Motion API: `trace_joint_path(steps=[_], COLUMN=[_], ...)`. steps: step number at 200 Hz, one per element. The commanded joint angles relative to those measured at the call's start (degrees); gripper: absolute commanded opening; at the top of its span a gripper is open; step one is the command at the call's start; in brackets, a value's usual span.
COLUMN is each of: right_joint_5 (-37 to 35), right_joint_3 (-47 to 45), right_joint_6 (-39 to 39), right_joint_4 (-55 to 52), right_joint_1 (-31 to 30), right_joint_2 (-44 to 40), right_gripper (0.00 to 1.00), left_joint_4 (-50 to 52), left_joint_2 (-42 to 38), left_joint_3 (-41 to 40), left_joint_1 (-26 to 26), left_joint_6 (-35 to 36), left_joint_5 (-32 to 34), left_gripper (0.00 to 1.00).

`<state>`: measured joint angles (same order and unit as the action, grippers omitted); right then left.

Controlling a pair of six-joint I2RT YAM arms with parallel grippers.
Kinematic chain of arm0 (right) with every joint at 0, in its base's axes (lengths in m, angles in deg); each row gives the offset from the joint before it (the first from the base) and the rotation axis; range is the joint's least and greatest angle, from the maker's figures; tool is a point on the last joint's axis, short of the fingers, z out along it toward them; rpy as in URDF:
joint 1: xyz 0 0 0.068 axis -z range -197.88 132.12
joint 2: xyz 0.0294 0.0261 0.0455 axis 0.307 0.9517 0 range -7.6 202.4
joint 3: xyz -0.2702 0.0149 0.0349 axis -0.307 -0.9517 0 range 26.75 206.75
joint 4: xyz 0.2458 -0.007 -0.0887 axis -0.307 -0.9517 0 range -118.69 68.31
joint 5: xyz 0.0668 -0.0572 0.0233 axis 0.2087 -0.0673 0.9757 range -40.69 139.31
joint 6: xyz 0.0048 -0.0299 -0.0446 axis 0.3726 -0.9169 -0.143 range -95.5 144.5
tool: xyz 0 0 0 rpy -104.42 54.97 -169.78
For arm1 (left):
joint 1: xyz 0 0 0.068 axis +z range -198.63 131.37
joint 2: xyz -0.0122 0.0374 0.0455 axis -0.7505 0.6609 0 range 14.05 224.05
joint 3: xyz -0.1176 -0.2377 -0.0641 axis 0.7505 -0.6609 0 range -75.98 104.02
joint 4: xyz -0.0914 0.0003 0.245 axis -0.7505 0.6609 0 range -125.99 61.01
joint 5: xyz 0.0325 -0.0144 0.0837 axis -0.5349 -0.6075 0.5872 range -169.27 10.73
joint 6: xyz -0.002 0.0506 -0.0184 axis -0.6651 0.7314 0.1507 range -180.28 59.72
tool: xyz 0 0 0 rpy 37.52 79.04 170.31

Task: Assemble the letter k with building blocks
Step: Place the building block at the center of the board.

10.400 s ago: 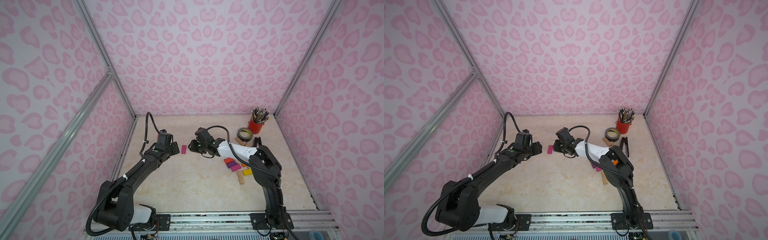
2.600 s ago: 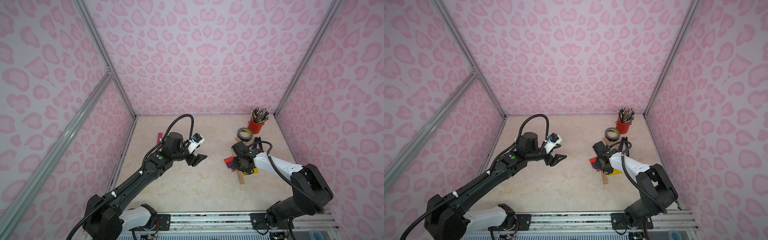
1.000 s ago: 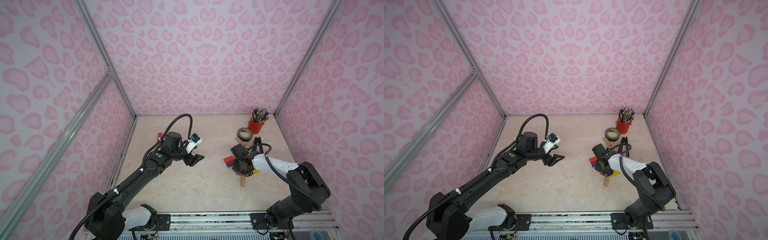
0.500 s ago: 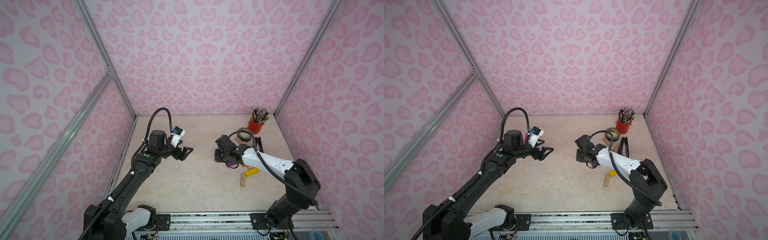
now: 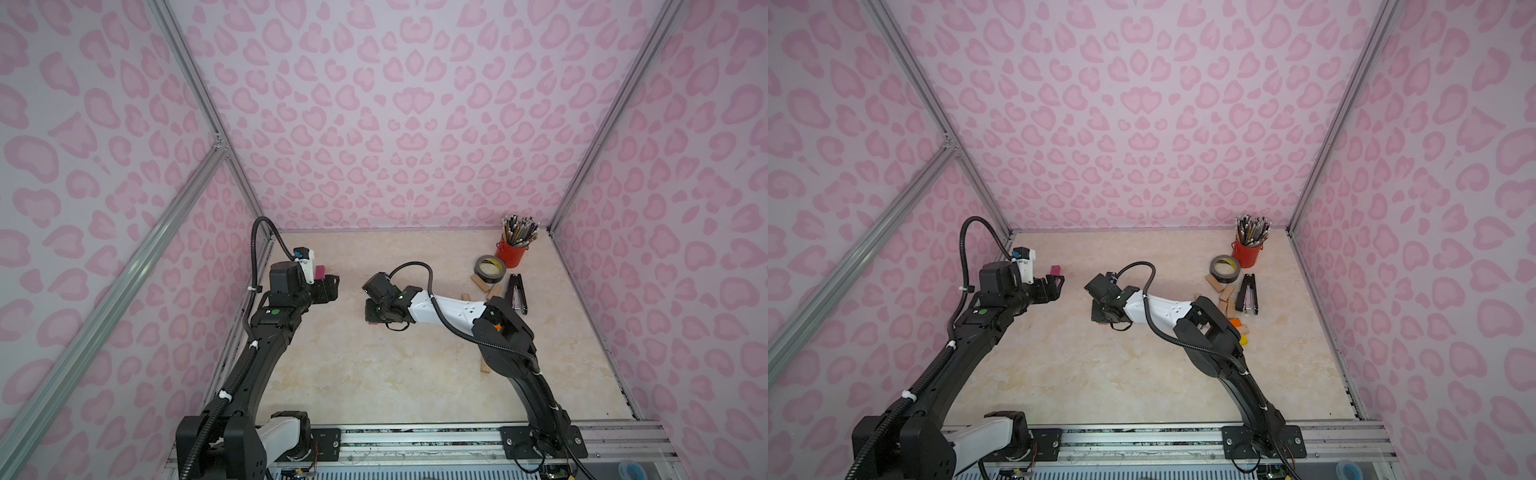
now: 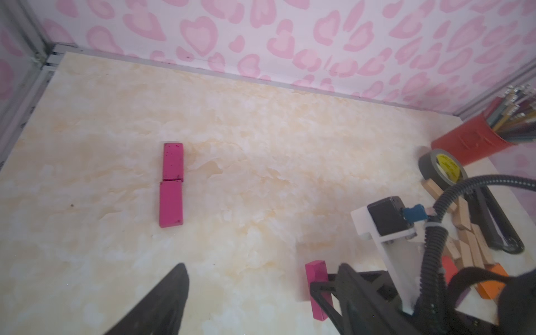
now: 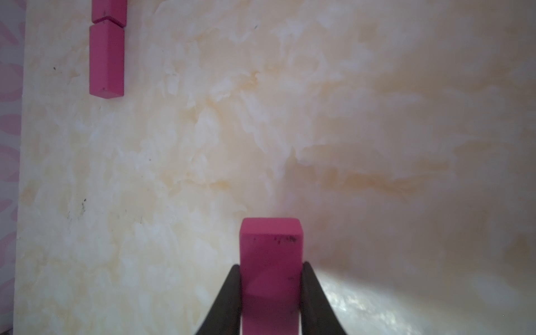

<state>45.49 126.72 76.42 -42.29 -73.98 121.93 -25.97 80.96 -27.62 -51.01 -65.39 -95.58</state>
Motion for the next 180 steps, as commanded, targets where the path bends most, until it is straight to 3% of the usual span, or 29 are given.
trace_joint_path(steps=[1, 40, 92, 128, 180], right_joint_5=[-0.6, 0.5, 0.8, 0.1, 0.2], right_joint_3=[3.4, 7.0, 5.2, -2.4, -27.9], right_joint_6=[2.4, 4.5, 2.2, -2.4, -14.6], right_joint_4=[0.2, 0.2, 0.2, 3.0, 16.0], right_joint_1=[-0.3, -0.4, -0.3, -0.1, -0.3], right_joint_2=[4.2, 8.0, 4.1, -5.6, -30.9], right_gripper=[0.27, 0.35, 0.46, 0.47, 0.59], left_joint_4=[0.8, 2.8, 5.1, 7.8, 13.1], left_joint_2=[1.3, 4.2, 7.4, 13.6, 28.4], left_joint_3=[0.9, 1.8, 3.6, 8.2, 19.7], left_joint_1=[1.2, 1.9, 2.5, 2.9, 3.1], left_joint_6=[-4.7, -8.3, -8.1, -8.8, -7.1], left_joint_5=[6.6, 9.8, 12.2, 13.5, 16.7], left_gripper=[0.82, 0.8, 0.78, 0.74, 0.66])
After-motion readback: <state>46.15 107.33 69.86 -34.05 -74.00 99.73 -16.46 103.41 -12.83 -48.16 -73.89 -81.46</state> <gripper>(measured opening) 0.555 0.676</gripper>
